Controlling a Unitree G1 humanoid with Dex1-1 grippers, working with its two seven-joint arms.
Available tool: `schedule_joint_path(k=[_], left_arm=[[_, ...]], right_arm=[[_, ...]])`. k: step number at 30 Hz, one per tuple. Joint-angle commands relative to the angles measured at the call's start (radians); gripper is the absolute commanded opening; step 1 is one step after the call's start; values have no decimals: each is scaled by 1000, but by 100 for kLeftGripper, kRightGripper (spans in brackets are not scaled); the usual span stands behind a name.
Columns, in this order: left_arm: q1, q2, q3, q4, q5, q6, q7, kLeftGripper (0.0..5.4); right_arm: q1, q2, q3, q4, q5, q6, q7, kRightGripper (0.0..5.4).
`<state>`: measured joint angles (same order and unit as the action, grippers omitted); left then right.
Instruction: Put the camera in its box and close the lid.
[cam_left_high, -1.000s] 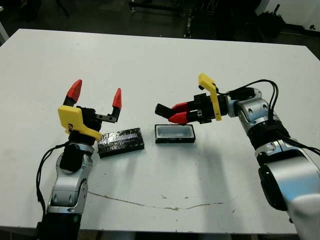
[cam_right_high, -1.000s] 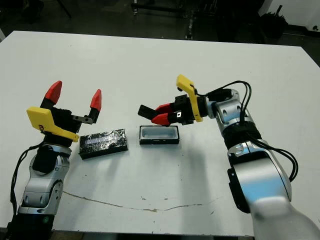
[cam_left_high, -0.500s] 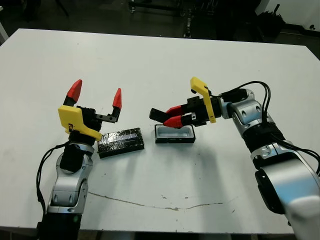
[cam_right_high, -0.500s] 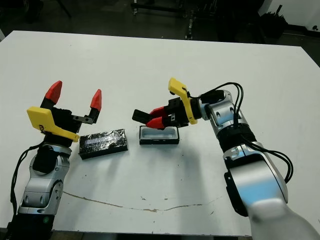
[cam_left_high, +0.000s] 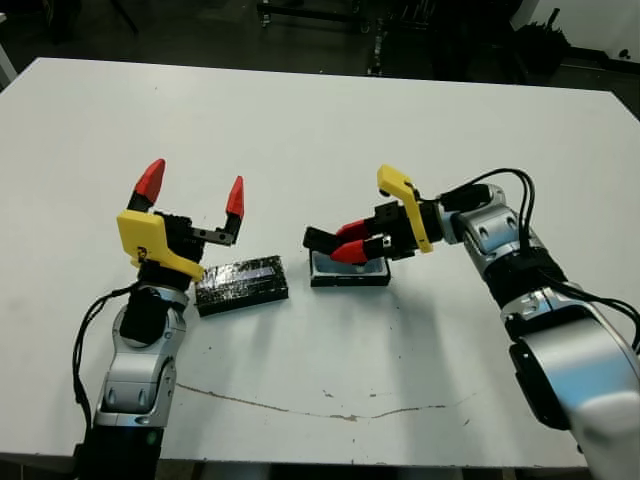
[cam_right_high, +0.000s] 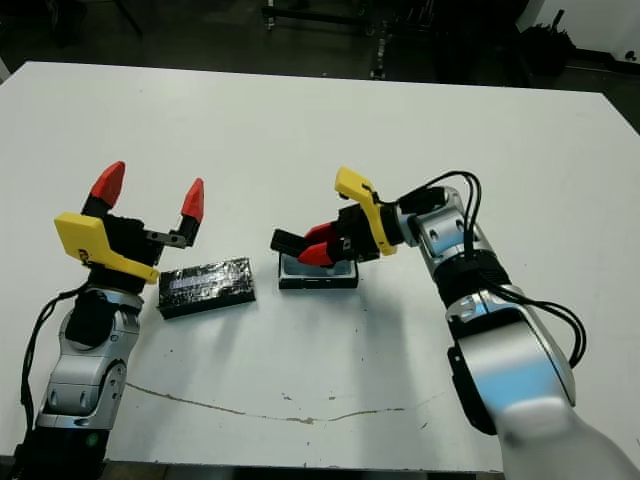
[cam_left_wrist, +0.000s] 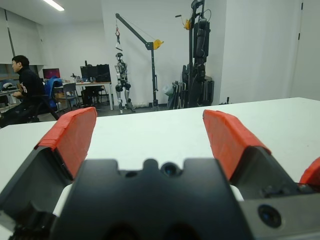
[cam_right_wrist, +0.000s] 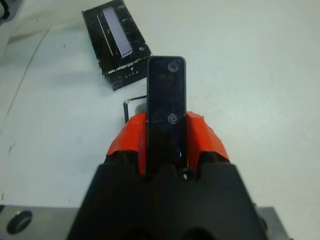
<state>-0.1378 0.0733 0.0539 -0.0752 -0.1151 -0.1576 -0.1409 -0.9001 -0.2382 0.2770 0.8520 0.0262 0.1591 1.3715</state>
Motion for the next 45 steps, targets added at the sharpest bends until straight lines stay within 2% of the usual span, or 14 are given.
schedule_joint_path(k=[1, 14, 20, 24, 28, 31, 38, 45], left_arm=[[5, 3, -1, 4, 5, 2, 1, 540], [10, 0, -2, 9, 9, -6, 4, 540], [12, -1, -1, 8, 13, -7, 8, 540], [13, 0, -3, 4, 11, -2, 7, 540], [13, -1, -3, 5, 9, -5, 6, 540], [12, 0, -3, 9, 10, -11, 4, 540], [13, -4, -1, 5, 6, -6, 9, 540], [15, -6, -2, 2, 13, -8, 14, 540]], right_arm=[[29, -12, 6, -8, -16, -23, -15, 169], [61, -29, 6, 32, -17, -50, 13, 169], [59, -71, 24, 17, -44, -39, 4, 169], [54, -100, 29, 24, -51, -77, 0, 169], [38, -122, 35, 41, -65, -69, -11, 169], [32, -134, 42, 51, -76, -96, -17, 169], [10, -140, 42, 128, -76, -135, 15, 169], [-15, -124, 75, 184, -101, -122, 31, 169]])
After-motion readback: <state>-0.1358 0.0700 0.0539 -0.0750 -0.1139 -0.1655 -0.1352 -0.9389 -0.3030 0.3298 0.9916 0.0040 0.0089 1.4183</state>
